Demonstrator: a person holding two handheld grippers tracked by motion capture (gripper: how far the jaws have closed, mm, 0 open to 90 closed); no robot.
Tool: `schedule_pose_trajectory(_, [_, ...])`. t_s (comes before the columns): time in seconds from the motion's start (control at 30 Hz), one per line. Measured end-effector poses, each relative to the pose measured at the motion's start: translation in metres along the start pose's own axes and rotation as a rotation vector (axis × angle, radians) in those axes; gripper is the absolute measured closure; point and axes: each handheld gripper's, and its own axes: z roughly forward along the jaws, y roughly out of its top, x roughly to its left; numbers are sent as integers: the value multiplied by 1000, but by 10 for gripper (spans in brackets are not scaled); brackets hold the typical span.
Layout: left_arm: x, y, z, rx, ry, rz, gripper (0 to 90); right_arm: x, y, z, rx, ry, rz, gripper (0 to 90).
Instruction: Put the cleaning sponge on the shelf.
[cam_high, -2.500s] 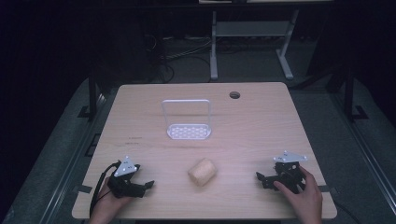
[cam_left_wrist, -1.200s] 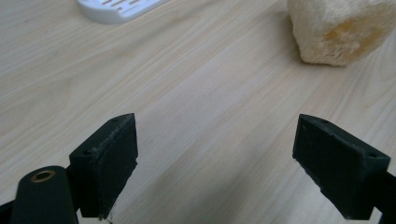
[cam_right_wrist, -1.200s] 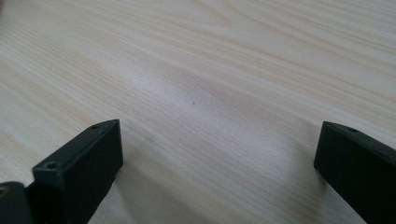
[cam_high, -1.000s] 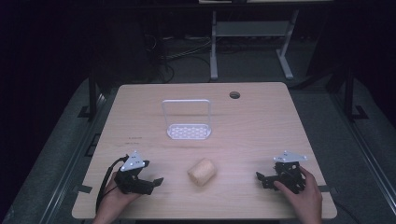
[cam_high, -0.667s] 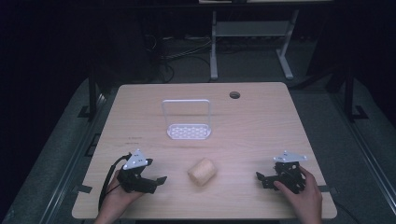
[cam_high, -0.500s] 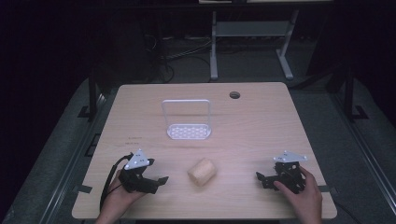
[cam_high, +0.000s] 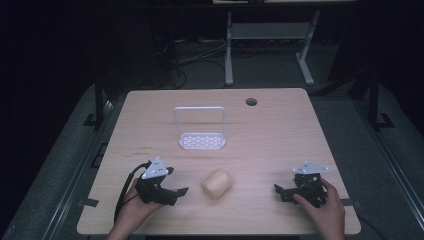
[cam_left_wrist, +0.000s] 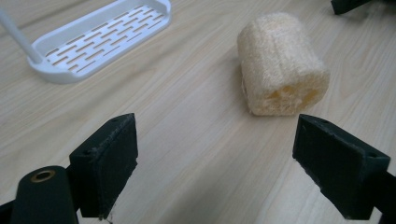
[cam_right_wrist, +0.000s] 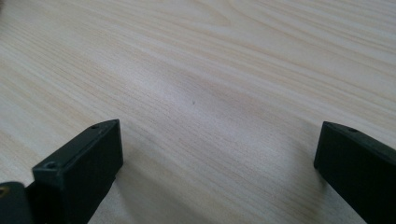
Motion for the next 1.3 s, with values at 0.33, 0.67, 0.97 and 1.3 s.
schedule_pose_trajectory(0.33, [-5,10,6,-4,-18,18,136,0,0,0,0,0,0,10])
schedule_pose_trajectory(0.67, [-10,21,13,-6,-38,37,136,0,0,0,0,0,0,10])
schedule_pose_trajectory(0.97, [-16,31,22,-6,-63,59,136,0,0,0,0,0,0,10])
schedule_pose_trajectory(1.3, [-26,44,34,-10,-94,82,136,0,0,0,0,0,0,10])
